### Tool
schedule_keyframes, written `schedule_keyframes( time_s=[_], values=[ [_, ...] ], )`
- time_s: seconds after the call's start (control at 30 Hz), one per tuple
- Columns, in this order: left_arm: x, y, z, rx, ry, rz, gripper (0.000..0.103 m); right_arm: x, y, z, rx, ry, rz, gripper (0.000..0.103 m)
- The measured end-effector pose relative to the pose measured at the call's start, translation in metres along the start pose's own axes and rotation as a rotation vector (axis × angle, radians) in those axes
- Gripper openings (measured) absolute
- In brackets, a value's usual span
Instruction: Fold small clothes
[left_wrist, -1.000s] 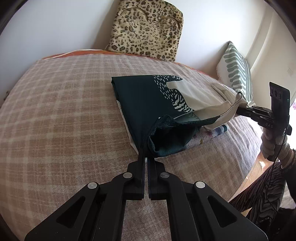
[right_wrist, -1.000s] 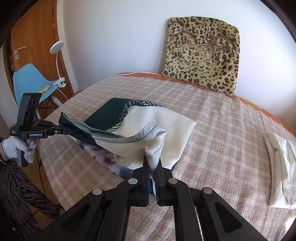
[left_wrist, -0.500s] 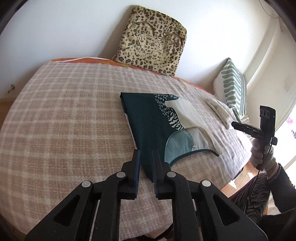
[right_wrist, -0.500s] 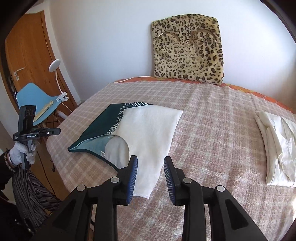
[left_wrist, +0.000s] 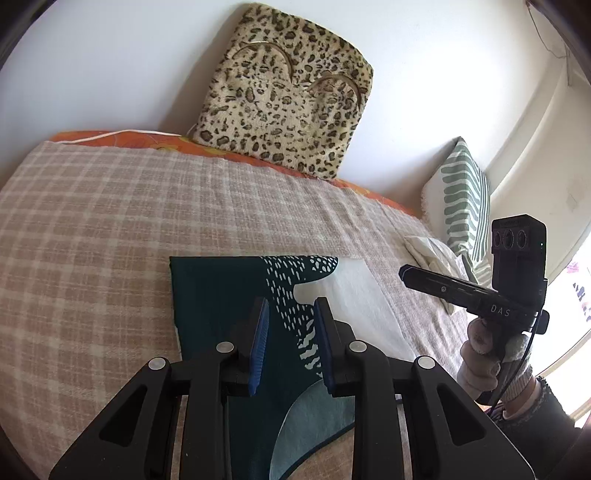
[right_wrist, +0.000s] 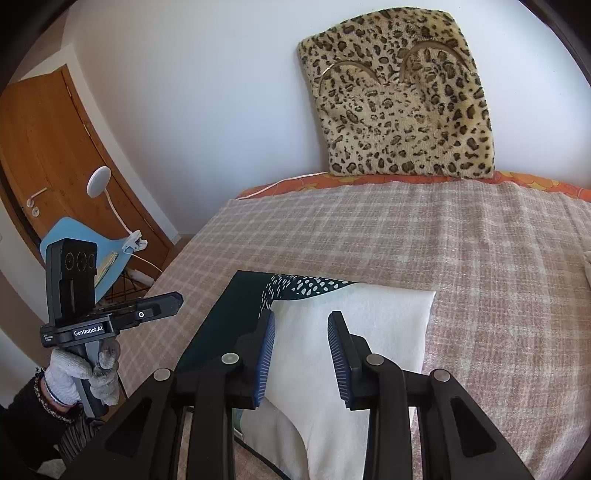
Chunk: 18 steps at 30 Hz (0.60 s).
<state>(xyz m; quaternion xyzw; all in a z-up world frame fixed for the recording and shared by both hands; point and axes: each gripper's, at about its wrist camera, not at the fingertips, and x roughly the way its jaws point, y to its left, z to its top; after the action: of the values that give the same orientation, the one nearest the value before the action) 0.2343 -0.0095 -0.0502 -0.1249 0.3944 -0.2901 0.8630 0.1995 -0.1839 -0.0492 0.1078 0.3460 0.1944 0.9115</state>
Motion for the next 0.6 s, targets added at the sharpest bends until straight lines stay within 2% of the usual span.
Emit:
schedule_keyframes(
  time_s=[0.07, 0.17, 0.23, 0.3, 0.4, 0.5, 0.6],
  values=[
    [0.016, -0.003, 0.007, -0.021, 0.002, -0.020, 0.023, 0.024, -0.001, 0.008, 0.024, 0.033, 0.021, 0.027],
    [0.040, -0.002, 0.012, -0.072, 0.027, -0.071, 0.023, 0.059, -0.008, 0.014, 0.094, 0.095, 0.095, 0.021],
    [0.058, 0.000, 0.013, -0.090, 0.046, -0.068, 0.023, 0.080, -0.014, 0.017, 0.130, 0.127, 0.109, 0.021],
    [0.077, 0.010, 0.011, -0.117, 0.081, -0.037, 0.023, 0.098, -0.023, 0.020, 0.159, 0.146, 0.109, 0.021],
    [0.101, 0.036, 0.005, -0.190, 0.136, 0.068, 0.022, 0.125, -0.046, 0.016, 0.239, 0.200, 0.065, 0.018],
    [0.099, 0.055, 0.006, -0.259, 0.104, 0.018, 0.020, 0.129, -0.067, 0.013, 0.333, 0.197, 0.092, 0.014],
    [0.096, 0.058, 0.009, -0.201, 0.088, 0.067, 0.020, 0.118, -0.083, 0.013, 0.350, 0.180, 0.065, 0.017]
  ],
)
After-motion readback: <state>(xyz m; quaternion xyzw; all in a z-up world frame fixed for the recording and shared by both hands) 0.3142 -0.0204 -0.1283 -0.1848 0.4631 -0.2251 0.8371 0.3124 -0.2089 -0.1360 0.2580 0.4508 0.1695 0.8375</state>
